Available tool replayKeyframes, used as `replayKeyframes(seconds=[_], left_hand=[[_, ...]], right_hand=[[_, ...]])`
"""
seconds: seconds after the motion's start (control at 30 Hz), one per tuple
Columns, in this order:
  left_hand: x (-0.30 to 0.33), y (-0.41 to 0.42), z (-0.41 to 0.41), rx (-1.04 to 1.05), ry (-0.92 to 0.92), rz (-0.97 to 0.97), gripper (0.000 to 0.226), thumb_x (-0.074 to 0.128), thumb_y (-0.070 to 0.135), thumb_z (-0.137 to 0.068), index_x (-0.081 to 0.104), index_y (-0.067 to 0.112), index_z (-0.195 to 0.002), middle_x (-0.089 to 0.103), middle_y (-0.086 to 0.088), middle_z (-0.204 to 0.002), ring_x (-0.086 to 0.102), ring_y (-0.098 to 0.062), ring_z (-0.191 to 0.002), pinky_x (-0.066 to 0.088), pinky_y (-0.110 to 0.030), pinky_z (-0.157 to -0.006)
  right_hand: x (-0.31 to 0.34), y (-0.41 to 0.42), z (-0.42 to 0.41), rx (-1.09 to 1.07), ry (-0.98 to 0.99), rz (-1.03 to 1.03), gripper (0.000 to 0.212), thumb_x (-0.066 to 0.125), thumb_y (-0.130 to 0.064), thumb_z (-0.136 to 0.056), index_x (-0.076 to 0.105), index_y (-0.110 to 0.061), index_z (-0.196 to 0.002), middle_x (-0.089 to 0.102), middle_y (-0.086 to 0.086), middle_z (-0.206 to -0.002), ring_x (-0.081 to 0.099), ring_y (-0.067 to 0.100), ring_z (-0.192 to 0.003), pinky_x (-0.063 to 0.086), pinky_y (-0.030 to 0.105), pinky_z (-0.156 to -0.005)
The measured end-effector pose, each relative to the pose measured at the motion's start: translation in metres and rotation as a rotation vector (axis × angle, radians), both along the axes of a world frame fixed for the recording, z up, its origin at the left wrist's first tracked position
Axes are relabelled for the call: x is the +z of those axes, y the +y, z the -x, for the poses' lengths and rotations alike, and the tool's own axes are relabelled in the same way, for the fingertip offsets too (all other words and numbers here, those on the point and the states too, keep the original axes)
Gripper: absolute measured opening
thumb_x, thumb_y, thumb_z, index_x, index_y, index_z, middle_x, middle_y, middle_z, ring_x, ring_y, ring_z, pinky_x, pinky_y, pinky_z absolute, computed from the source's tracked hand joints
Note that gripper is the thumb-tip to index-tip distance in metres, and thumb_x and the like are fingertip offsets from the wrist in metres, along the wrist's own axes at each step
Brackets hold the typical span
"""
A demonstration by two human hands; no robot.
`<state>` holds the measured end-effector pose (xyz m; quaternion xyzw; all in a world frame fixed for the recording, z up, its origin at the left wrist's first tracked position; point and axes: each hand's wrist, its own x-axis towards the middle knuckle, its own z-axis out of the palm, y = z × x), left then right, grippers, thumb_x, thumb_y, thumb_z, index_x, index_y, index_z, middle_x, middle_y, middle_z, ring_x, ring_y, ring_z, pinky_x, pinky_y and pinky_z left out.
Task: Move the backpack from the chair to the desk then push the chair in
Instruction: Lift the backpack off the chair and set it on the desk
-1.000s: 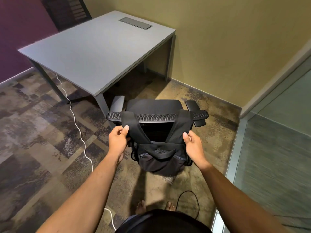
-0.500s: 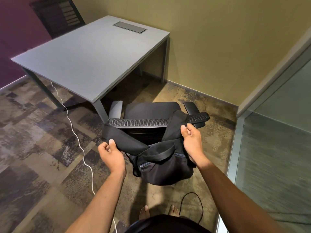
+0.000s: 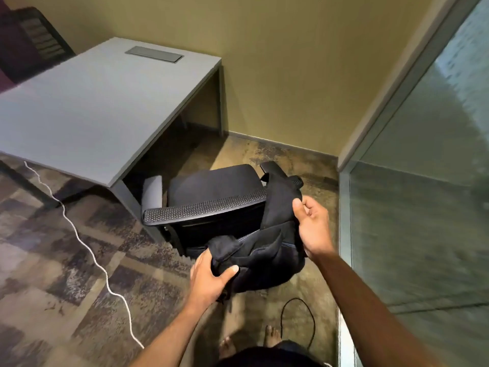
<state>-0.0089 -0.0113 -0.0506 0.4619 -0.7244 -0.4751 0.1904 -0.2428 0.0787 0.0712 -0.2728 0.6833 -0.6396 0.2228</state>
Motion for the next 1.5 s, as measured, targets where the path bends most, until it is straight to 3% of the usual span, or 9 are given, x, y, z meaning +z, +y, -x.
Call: replayKeyframes(seconds=[0.13, 0.27, 0.5, 0.67, 0.77, 0.93, 1.17, 1.37, 1.5], left_hand=[[0.011, -0.001, 0.022, -0.098, 0.010, 0.242, 0.045, 0.052, 0.050, -0.083, 0.069, 0.013, -0.102, 0.069, -0.002, -0.102, 0.061, -0.024, -0.100, 0.045, -0.034, -0.088], [0.032, 0.007, 0.058, -0.159, 0.142, 0.199, 0.038, 0.047, 0.039, -0.086, 0.071, 0.014, -0.102, 0.066, 0.009, -0.101, 0.059, -0.014, -0.097, 0.038, -0.011, -0.086], [0.034, 0.023, 0.135, -0.286, 0.222, 0.106, 0.027, 0.049, 0.034, -0.093, 0.069, 0.022, -0.108, 0.069, 0.004, -0.104, 0.063, -0.017, -0.102, 0.049, -0.044, -0.090], [0.060, 0.041, 0.209, -0.412, 0.372, 0.107, 0.035, 0.053, 0.009, -0.094, 0.069, 0.035, -0.111, 0.072, 0.011, -0.112, 0.066, -0.012, -0.109, 0.050, -0.033, -0.093], [0.065, 0.048, 0.257, -0.457, 0.339, 0.108, 0.031, 0.055, 0.017, -0.093, 0.069, 0.038, -0.110, 0.071, 0.019, -0.110, 0.065, -0.005, -0.107, 0.051, -0.031, -0.092], [0.075, 0.048, 0.336, -0.433, 0.308, -0.037, 0.018, 0.058, 0.028, -0.095, 0.072, 0.017, -0.101, 0.075, 0.002, -0.100, 0.069, -0.016, -0.099, 0.054, -0.047, -0.088], [0.110, 0.036, 0.421, -0.480, 0.358, -0.068, 0.020, 0.055, 0.017, -0.098, 0.070, 0.015, -0.110, 0.074, 0.002, -0.107, 0.068, -0.014, -0.104, 0.054, -0.037, -0.091], [0.132, 0.010, 0.487, -0.480, 0.410, -0.118, 0.021, 0.051, 0.012, -0.099, 0.067, 0.021, -0.110, 0.073, 0.004, -0.107, 0.068, -0.010, -0.102, 0.052, -0.026, -0.087], [0.135, -0.024, 0.530, -0.496, 0.423, -0.080, 0.023, 0.051, 0.012, -0.099, 0.068, 0.016, -0.115, 0.073, 0.000, -0.113, 0.067, -0.015, -0.108, 0.052, -0.030, -0.092]], right_hand=[[0.017, 0.020, 0.013, -0.115, 0.011, 0.005, 0.038, 0.054, -0.031, -0.092, 0.036, -0.011, -0.065, 0.029, 0.004, -0.066, 0.023, 0.021, -0.065, 0.021, 0.038, -0.060], [0.027, 0.043, 0.037, -0.251, 0.019, -0.021, 0.040, 0.054, -0.030, -0.094, 0.034, -0.021, -0.061, 0.027, -0.011, -0.056, 0.022, 0.013, -0.057, 0.020, 0.033, -0.055], [0.031, 0.083, 0.100, -0.407, 0.000, 0.065, 0.038, 0.053, -0.016, -0.099, 0.036, -0.017, -0.064, 0.025, -0.011, -0.055, 0.019, 0.010, -0.054, 0.017, 0.028, -0.049], [0.021, 0.119, 0.163, -0.496, -0.067, 0.078, 0.034, 0.051, -0.016, -0.099, 0.039, -0.012, -0.068, 0.026, -0.001, -0.060, 0.023, 0.014, -0.058, 0.020, 0.034, -0.054], [0.019, 0.141, 0.204, -0.576, -0.087, 0.023, 0.036, 0.054, -0.025, -0.095, 0.038, -0.020, -0.063, 0.029, -0.002, -0.059, 0.026, 0.017, -0.058, 0.026, 0.035, -0.056], [0.021, 0.166, 0.265, -0.596, -0.128, 0.065, 0.036, 0.052, -0.023, -0.097, 0.041, -0.022, -0.063, 0.034, 0.000, -0.060, 0.031, 0.017, -0.058, 0.031, 0.034, -0.057], [0.025, 0.163, 0.344, -0.572, -0.046, 0.126, 0.040, 0.054, -0.028, -0.098, 0.039, -0.008, -0.068, 0.030, 0.003, -0.062, 0.027, 0.017, -0.058, 0.025, 0.033, -0.054], [0.019, 0.141, 0.402, -0.442, 0.030, -0.017, 0.020, 0.057, -0.039, -0.095, 0.064, -0.021, -0.088, 0.062, -0.002, -0.083, 0.057, 0.009, -0.076, 0.048, 0.032, -0.072], [-0.010, 0.126, 0.436, -0.195, 0.031, -0.191, 0.060, 0.072, -0.046, -0.078, 0.057, -0.019, -0.129, 0.064, 0.000, -0.119, 0.061, 0.013, -0.110, 0.050, 0.033, -0.095]])
